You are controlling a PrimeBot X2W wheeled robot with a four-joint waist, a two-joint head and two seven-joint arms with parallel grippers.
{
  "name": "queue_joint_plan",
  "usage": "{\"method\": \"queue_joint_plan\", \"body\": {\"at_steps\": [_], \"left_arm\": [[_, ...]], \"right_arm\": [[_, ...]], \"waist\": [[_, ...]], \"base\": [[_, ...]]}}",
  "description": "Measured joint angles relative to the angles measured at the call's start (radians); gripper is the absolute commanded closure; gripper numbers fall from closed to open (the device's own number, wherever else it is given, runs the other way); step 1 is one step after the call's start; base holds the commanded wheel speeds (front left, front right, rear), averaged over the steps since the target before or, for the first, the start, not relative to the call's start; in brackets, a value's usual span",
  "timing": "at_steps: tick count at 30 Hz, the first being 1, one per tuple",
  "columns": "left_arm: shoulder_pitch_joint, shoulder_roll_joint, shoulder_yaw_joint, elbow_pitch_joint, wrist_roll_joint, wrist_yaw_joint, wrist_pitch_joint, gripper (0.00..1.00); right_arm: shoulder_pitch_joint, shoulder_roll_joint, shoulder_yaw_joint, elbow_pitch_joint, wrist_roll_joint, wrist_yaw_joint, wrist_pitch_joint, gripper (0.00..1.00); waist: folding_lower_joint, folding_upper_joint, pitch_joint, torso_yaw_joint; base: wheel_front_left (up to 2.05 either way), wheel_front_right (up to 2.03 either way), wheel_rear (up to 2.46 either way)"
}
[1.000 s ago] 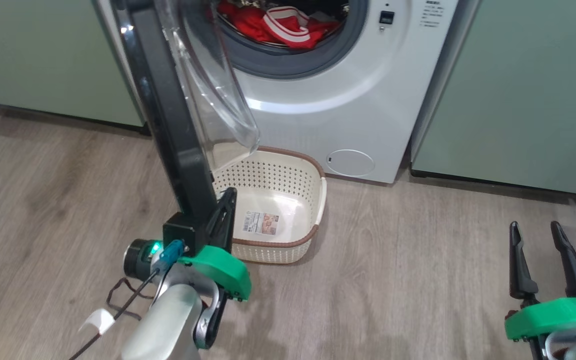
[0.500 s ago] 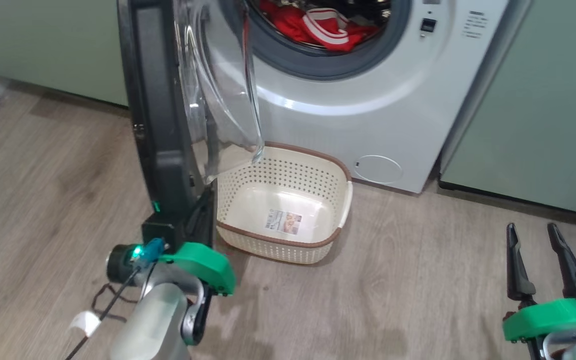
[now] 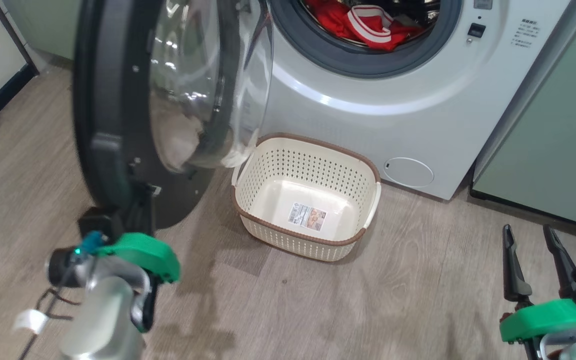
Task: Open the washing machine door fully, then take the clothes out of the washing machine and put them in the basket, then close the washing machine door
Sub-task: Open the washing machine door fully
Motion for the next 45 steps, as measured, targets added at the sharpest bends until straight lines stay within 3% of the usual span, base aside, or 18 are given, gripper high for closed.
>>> {"method": "queue_joint_plan", "body": {"at_steps": [11,31,38,45], "left_arm": [[-0.107,0.033,0.19,0.094,-0.01,-0.023,0.0,1.0],[-0.181,0.087,0.423,0.253,0.034,-0.022,0.0,1.0],[-0.181,0.091,0.466,0.24,0.065,-0.05,0.0,1.0],[-0.107,0.075,0.452,0.116,0.152,-0.068,0.001,1.0]], "right_arm": [[-0.025,-0.007,0.013,0.001,0.0,0.0,0.0,0.0],[-0.047,-0.014,0.036,0.015,0.0,0.0,0.0,0.0],[-0.046,-0.014,0.046,0.021,0.007,0.0,0.0,0.0],[-0.035,-0.002,0.04,0.022,0.008,0.0,0.0,0.0]], "waist": [[0.0,0.0,0.049,-0.007],[0.0,0.0,0.055,-0.068],[0.0,0.0,0.033,-0.081],[0.0,0.0,-0.006,-0.097]], "base": [[0.0,0.0,0.0],[0.0,0.0,0.0],[0.0,0.0,0.0],[0.0,0.0,0.0]]}}
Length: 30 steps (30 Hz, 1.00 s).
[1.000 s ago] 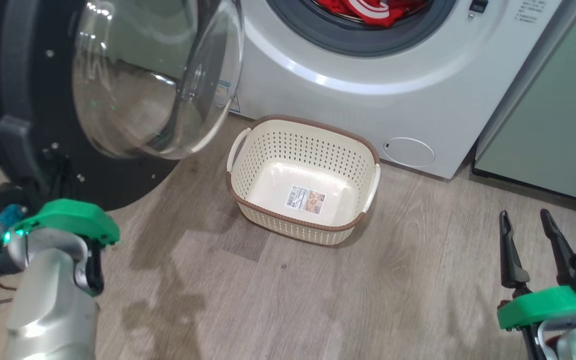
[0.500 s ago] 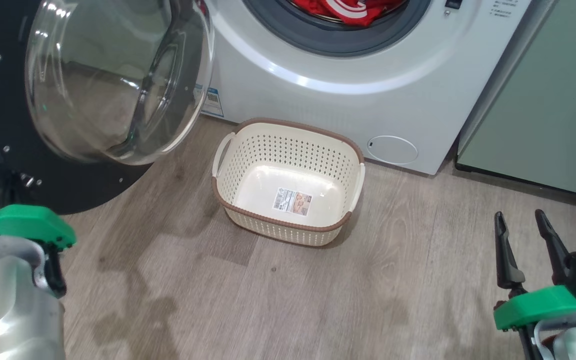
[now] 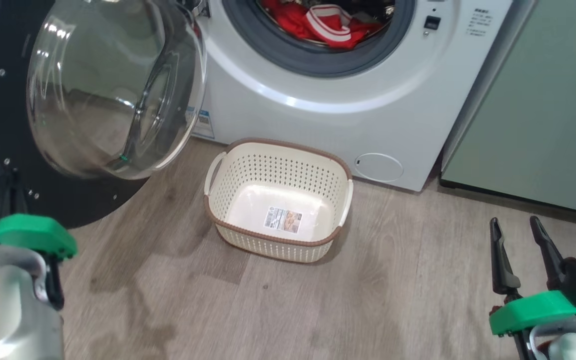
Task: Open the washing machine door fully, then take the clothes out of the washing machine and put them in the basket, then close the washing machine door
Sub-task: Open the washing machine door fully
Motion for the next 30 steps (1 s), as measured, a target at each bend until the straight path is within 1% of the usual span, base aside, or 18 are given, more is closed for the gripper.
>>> {"method": "queue_joint_plan", "body": {"at_steps": [5,9,15,22,23,24,25,26,27,28,30], "left_arm": [[0.068,-0.045,-0.011,-0.113,0.015,-0.034,0.0,1.0],[0.131,-0.072,-0.055,-0.164,0.032,-0.059,-0.001,1.0],[0.195,-0.093,-0.111,-0.187,0.031,-0.077,-0.001,1.0],[0.213,-0.11,-0.159,-0.199,0.004,-0.078,-0.001,1.0],[0.219,-0.11,-0.165,-0.205,-0.001,-0.078,-0.001,0.89],[0.229,-0.113,-0.181,-0.21,-0.004,-0.078,-0.001,0.72],[0.235,-0.114,-0.187,-0.213,-0.005,-0.078,-0.001,0.51],[0.241,-0.116,-0.194,-0.216,-0.012,-0.078,-0.001,0.24],[0.245,-0.117,-0.2,-0.217,-0.019,-0.078,-0.001,0.08],[0.249,-0.118,-0.209,-0.221,-0.024,-0.078,-0.001,0.0],[0.254,-0.12,-0.22,-0.226,-0.025,-0.08,-0.001,0.0]], "right_arm": [[0.003,0.009,-0.009,0.0,0.003,0.0,0.0,0.0],[0.023,0.022,-0.013,0.0,0.01,0.0,0.0,0.0],[0.026,0.038,-0.014,-0.001,0.01,0.0,0.0,0.0],[0.039,0.039,-0.024,-0.006,0.01,0.0,0.0,0.0],[0.04,0.039,-0.027,-0.007,0.01,0.0,0.0,0.0],[0.041,0.039,-0.034,-0.008,0.01,0.0,0.0,0.0],[0.041,0.039,-0.036,-0.009,0.01,0.0,0.0,0.0],[0.041,0.039,-0.038,-0.009,0.01,0.0,0.0,0.0],[0.041,0.039,-0.041,-0.009,0.01,0.0,0.0,0.0],[0.041,0.039,-0.045,-0.009,0.01,0.0,0.0,0.0],[0.043,0.039,-0.047,-0.01,0.01,0.0,0.0,0.0]], "waist": [[0.0,0.0,-0.021,-0.025],[0.0,0.0,-0.035,-0.058],[0.0,0.0,-0.048,-0.128],[0.0,0.0,-0.056,-0.215],[0.0,0.0,-0.056,-0.227],[0.0,0.0,-0.058,-0.249],[0.0,0.0,-0.059,-0.259],[0.0,0.0,-0.06,-0.268],[0.0,0.0,-0.06,-0.277],[0.0,0.0,-0.061,-0.284],[0.0,0.0,-0.061,-0.294]], "base": [[0.0,0.0,0.0],[0.0,0.0,0.0],[0.0,0.0,0.0],[0.0,0.0,0.0],[0.0,0.0,0.0],[0.0,0.0,0.0],[0.0,0.0,0.0],[0.0,0.0,0.0],[0.0,0.0,0.0],[0.0,0.0,0.0],[0.0,0.0,0.0]]}}
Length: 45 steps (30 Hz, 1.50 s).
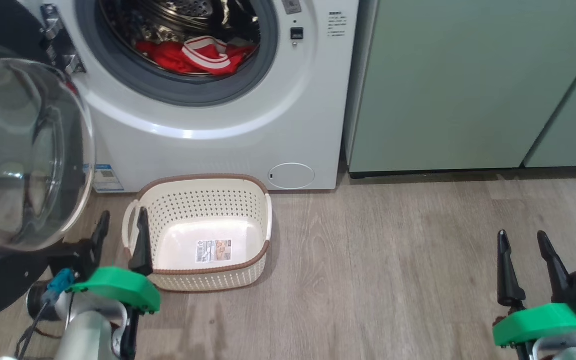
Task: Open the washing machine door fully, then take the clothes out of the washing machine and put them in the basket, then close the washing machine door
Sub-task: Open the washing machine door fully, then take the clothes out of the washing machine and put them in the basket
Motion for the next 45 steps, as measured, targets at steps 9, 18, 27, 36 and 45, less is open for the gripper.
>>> {"method": "queue_joint_plan", "body": {"at_steps": [9,18,27,36,45], "left_arm": [[0.005,0.0,-0.006,0.0,-0.003,-0.005,0.0,0.0],[0.005,0.005,-0.026,-0.004,0.043,-0.005,0.0,0.0],[0.005,0.004,-0.021,-0.004,0.043,-0.005,0.0,0.0],[0.005,0.002,-0.023,0.006,0.008,-0.005,0.0,0.0],[0.005,0.003,-0.032,0.006,-0.026,-0.005,0.0,0.0]], "right_arm": [[0.014,0.0,-0.003,0.0,0.0,0.0,0.0,0.0],[0.014,0.004,-0.009,-0.002,0.0,0.0,0.0,0.0],[0.014,0.008,-0.01,-0.004,0.0,0.0,0.0,0.0],[0.014,0.009,-0.01,-0.003,0.0,0.0,0.0,0.0],[0.017,0.01,-0.009,-0.003,0.0,0.0,0.0,0.0]], "waist": [[0.0,0.0,0.003,-0.011],[0.0,0.0,0.005,-0.005],[0.0,0.0,0.007,-0.003],[0.0,0.0,0.009,-0.005],[0.0,0.0,0.015,-0.008]], "base": [[0.0,0.0,0.0],[0.0,0.0,0.0],[0.0,0.0,0.0],[0.0,0.0,0.0],[0.98,-0.99,0.01]]}}
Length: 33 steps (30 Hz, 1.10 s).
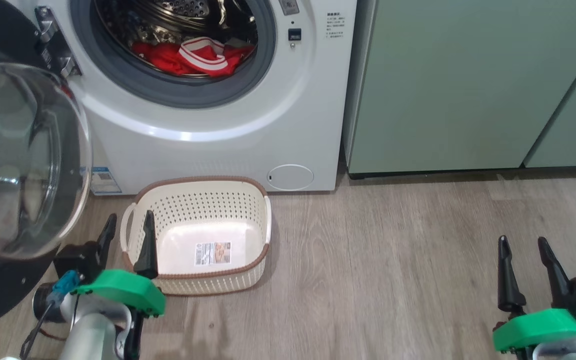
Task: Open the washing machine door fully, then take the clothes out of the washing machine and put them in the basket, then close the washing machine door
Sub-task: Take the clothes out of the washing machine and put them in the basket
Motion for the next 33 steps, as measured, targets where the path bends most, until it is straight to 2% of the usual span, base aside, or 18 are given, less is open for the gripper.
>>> {"method": "queue_joint_plan", "body": {"at_steps": [10,18,24,33], "left_arm": [[-0.001,0.002,-0.012,0.002,-0.014,0.0,0.0,0.0],[-0.007,0.005,0.004,-0.01,0.023,0.008,0.0,0.0],[-0.005,0.0,0.022,-0.01,0.024,0.008,0.0,0.0],[0.001,-0.003,0.034,0.012,0.036,0.009,0.0,0.0]], "right_arm": [[0.0,0.0,0.001,0.0,0.0,0.0,0.0,0.0],[-0.001,0.001,0.002,-0.001,0.0,0.0,0.0,0.0],[-0.002,0.001,0.004,0.0,0.0,0.0,0.0,0.0],[-0.002,0.001,0.014,0.0,0.0,0.0,0.0,0.0]], "waist": [[0.0,0.0,0.002,0.003],[0.0,0.0,0.007,0.012],[0.0,0.0,0.008,0.016],[0.0,0.0,0.014,0.019]], "base": [[2.03,-2.03,0.0],[1.71,-1.71,0.0],[0.76,-0.76,0.0],[0.0,0.0,0.0]]}}
